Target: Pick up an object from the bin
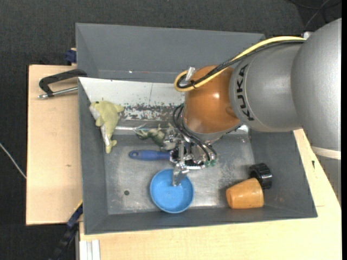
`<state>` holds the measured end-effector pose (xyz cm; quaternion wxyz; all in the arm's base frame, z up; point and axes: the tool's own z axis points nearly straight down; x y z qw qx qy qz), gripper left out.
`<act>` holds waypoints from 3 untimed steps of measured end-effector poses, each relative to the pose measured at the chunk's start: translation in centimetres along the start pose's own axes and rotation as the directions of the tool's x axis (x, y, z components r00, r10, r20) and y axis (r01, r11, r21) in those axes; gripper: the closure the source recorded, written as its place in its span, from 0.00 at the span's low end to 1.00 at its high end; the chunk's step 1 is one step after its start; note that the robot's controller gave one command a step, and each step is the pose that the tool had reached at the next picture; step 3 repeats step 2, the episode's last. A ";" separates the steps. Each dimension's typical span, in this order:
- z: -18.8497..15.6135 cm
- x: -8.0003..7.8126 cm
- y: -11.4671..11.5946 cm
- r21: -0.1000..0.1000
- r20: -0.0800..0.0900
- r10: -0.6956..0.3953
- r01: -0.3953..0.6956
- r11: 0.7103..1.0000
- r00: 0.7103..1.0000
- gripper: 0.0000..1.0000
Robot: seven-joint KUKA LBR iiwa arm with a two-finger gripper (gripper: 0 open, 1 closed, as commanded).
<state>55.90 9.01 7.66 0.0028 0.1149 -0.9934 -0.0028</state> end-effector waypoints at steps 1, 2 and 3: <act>-0.1 0.0 -0.2 0.003 0.002 0.004 -0.004 1.000 1.000 1.00; -13.0 -1.0 -2.0 0.011 0.014 -0.254 0.254 0.967 0.967 1.00; -13.0 -1.0 -2.0 0.011 0.014 -0.254 0.254 0.967 0.967 1.00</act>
Offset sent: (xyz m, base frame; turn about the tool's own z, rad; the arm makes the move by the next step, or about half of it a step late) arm 0.0000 0.0000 0.0000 0.0000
